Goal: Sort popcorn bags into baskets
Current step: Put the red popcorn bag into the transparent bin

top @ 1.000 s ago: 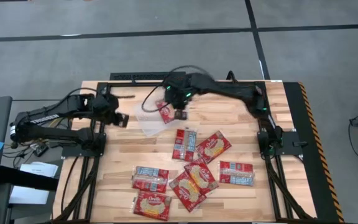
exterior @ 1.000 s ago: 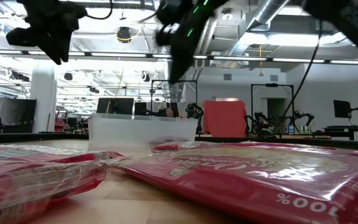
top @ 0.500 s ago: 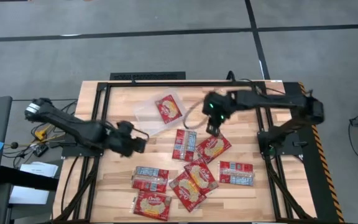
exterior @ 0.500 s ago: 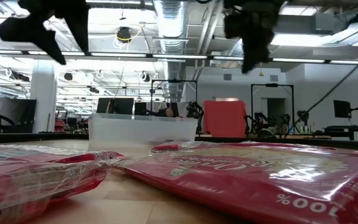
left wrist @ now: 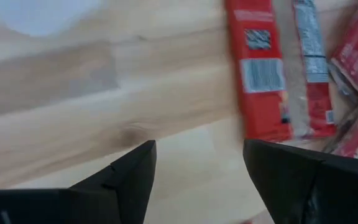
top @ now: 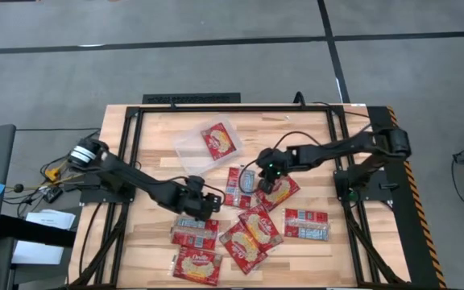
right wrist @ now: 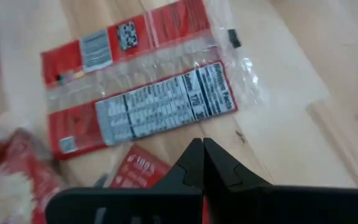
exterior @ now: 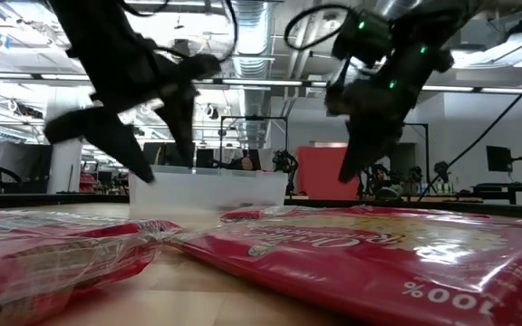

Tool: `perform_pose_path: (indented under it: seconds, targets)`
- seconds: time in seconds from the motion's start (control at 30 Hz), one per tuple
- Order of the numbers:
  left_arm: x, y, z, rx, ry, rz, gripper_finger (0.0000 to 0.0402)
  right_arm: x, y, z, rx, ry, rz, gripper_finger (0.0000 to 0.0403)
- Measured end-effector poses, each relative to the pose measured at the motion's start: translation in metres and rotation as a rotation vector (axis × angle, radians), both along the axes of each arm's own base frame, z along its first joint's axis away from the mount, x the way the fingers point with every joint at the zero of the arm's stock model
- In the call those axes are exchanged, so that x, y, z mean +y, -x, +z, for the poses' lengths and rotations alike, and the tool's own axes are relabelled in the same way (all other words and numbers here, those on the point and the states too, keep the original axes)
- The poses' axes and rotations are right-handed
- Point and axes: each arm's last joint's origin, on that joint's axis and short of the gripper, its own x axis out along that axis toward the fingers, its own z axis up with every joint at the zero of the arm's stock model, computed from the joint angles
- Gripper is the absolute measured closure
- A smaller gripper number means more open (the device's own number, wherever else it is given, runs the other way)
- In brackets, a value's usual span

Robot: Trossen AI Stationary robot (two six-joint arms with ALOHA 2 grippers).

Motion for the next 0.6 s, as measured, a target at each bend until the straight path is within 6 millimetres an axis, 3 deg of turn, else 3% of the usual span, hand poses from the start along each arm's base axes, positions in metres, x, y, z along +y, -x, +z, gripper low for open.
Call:
perform_pose_path:
  seconds: [0.3,0.6]
  targets:
    - [0.007,-0.026,-0.037,-0.051,0.013,0.057,0.0171,0.001,-0.016,-0.031,0.017,0.0,0.046,0.0386]
    - [0.02,-0.042,-0.042,-0.106,-0.004,0.02,0.017,0.015,-0.042,-0.041,0.028,-0.012,0.145,0.0379]
